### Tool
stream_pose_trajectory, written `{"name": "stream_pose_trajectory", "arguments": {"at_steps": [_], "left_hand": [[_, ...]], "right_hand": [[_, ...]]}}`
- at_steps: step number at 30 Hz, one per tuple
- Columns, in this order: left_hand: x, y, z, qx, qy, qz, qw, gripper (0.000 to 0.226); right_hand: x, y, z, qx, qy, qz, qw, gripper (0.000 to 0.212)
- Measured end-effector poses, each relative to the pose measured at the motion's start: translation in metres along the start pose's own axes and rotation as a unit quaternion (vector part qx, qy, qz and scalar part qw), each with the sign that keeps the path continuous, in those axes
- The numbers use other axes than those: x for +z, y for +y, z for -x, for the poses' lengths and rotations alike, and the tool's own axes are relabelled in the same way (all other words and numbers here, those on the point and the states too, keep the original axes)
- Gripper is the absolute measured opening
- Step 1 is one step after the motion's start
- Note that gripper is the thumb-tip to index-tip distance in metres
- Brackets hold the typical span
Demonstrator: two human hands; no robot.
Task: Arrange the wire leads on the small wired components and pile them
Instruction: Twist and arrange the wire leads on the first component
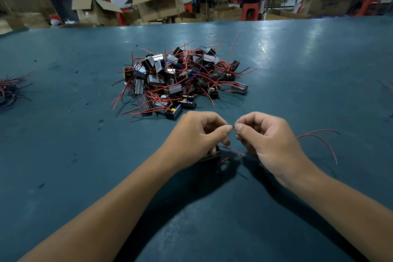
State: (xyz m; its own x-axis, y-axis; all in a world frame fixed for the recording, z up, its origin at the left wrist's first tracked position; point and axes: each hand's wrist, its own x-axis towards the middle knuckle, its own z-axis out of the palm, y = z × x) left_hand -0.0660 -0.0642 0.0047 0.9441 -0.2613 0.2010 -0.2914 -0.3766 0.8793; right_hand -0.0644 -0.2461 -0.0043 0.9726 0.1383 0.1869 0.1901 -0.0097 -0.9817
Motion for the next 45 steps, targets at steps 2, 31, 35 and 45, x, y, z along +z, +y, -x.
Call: {"name": "stream_pose_trajectory", "arguments": {"at_steps": [2,31,35,45], "left_hand": [[-0.004,-0.001,-0.001,0.021,0.029,-0.003,0.999,0.007],[-0.009,0.008,0.000,0.082,-0.031,-0.007,0.996,0.016],[-0.006,0.004,-0.001,0.050,-0.043,0.017,0.998,0.016],[-0.001,0.002,-0.002,0.036,-0.020,0.065,0.997,0.008]], "right_hand": [[-0.002,0.000,-0.001,-0.017,-0.008,0.024,1.000,0.014],[-0.013,-0.012,-0.003,-0.030,-0.122,0.027,0.992,0.016],[-0.013,-0.010,-0.005,-0.018,-0.099,0.030,0.994,0.013],[-0.016,-0.009,-0.003,0.038,-0.078,-0.009,0.996,0.015]]}}
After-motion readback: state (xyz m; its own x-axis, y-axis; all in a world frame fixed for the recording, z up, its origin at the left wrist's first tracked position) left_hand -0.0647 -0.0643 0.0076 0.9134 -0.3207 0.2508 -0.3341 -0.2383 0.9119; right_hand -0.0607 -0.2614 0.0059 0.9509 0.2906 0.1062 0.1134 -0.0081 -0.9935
